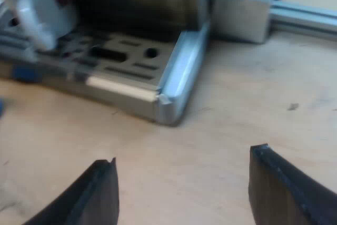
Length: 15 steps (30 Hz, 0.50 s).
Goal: Remove mug from coffee machine
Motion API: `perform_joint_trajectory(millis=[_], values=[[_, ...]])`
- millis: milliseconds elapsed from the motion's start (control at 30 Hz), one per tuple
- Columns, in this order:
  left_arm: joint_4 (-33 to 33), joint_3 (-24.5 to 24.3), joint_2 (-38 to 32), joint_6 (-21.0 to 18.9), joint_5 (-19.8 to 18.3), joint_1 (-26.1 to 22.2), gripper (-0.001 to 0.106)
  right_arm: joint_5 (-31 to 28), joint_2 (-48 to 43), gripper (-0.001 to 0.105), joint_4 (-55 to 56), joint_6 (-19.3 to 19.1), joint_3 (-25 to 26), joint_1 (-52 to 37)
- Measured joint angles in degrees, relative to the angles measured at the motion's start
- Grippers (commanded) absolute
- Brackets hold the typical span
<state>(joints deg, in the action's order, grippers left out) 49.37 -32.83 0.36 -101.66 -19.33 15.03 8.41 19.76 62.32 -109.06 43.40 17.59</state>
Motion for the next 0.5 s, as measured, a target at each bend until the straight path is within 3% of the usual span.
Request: perform_joint_trajectory(millis=[133, 500], values=[[-3.4, 2.2, 1.7, 2.7, -0.4, 5.8, 0.077, 0.8, 1.8, 0.056, -1.0, -1.8, 0.0, 4.1], [-12.6, 12.5, 1.8, 2.9, -0.4, 6.3, 0.077, 1.0, 1.8, 0.056, -7.8, -2.3, -3.5, 9.5]])
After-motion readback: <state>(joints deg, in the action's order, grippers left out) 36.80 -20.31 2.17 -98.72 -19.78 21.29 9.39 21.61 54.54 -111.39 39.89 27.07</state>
